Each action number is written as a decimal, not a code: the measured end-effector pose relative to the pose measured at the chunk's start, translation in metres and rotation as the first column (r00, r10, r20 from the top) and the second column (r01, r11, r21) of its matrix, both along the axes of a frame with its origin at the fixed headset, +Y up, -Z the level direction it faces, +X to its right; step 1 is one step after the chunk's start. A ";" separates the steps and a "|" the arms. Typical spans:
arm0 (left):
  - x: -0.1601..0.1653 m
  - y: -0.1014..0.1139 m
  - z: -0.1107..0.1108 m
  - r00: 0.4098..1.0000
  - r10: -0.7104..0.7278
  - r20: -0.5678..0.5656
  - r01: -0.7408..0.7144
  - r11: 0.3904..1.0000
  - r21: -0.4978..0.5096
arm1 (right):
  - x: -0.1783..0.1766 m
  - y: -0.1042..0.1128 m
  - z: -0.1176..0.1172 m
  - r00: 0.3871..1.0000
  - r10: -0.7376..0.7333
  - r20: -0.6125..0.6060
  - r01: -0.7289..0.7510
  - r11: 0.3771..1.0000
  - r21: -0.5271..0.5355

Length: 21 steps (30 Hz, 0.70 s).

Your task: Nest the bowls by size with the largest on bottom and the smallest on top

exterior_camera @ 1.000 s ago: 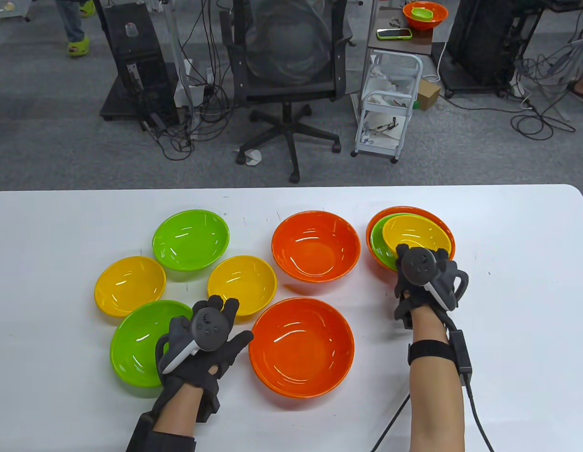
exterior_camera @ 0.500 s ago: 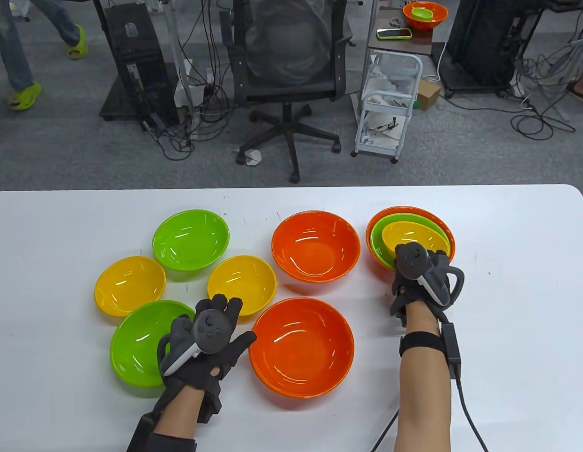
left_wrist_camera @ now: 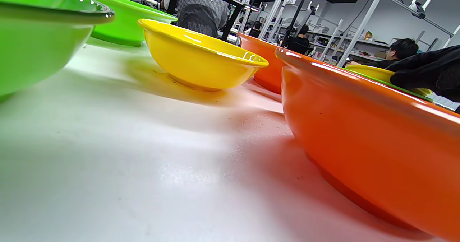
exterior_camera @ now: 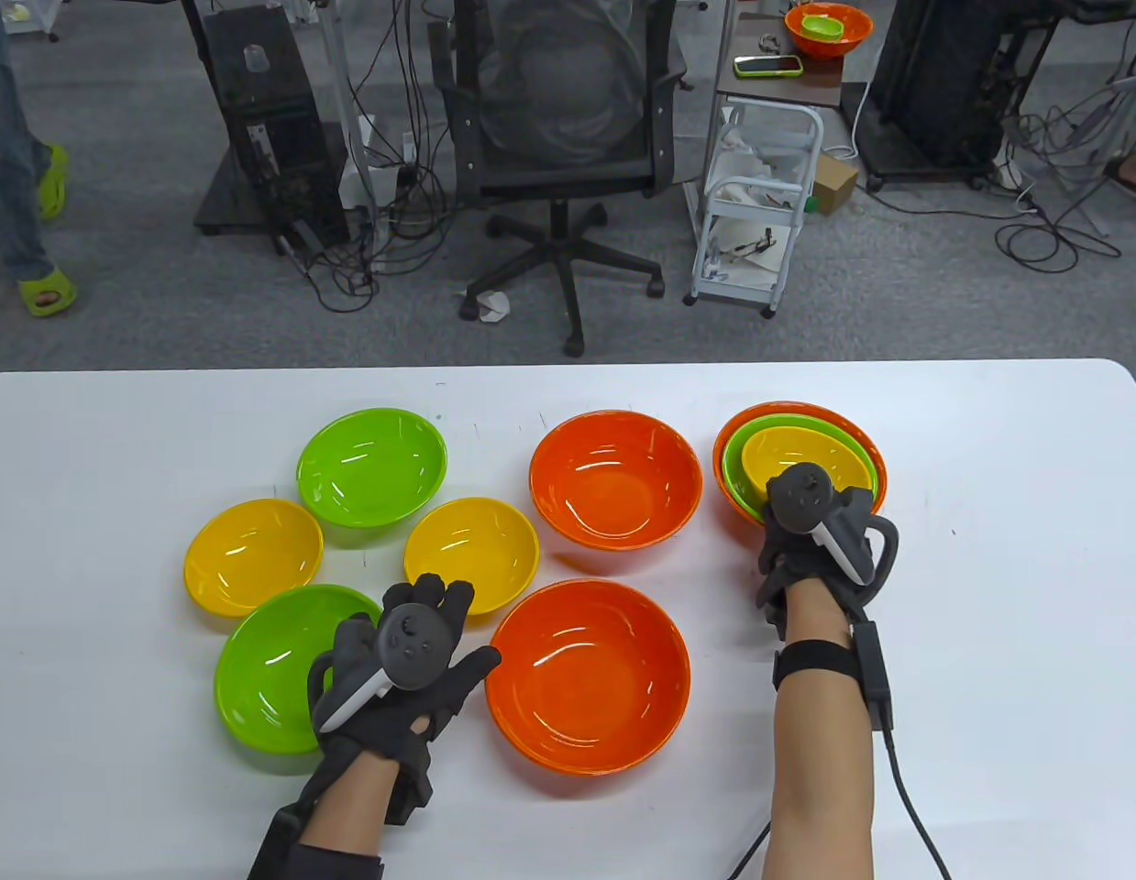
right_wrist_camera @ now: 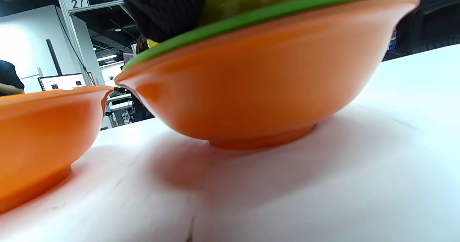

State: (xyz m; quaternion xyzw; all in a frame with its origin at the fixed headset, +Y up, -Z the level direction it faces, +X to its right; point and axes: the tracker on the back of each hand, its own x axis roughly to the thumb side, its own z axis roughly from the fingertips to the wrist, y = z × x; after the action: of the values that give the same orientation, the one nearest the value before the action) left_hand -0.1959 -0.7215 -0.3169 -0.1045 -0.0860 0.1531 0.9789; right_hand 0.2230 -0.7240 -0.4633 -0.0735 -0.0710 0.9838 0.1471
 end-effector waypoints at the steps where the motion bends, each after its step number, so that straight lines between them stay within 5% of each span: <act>1: 0.000 0.000 0.000 1.000 -0.001 0.000 0.001 1.000 0.001 | 0.001 0.000 0.000 1.000 -0.006 0.002 0.006 1.000 -0.004; 21: -0.001 0.001 0.000 1.000 -0.003 0.002 0.003 1.000 0.004 | 0.005 0.006 0.012 0.998 -0.045 -0.033 0.044 0.999 -0.031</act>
State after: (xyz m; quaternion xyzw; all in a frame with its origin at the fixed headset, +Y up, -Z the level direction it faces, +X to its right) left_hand -0.1967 -0.7203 -0.3164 -0.1028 -0.0871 0.1513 0.9793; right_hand 0.2282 -0.7182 -0.4511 -0.0607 -0.0520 0.9824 0.1689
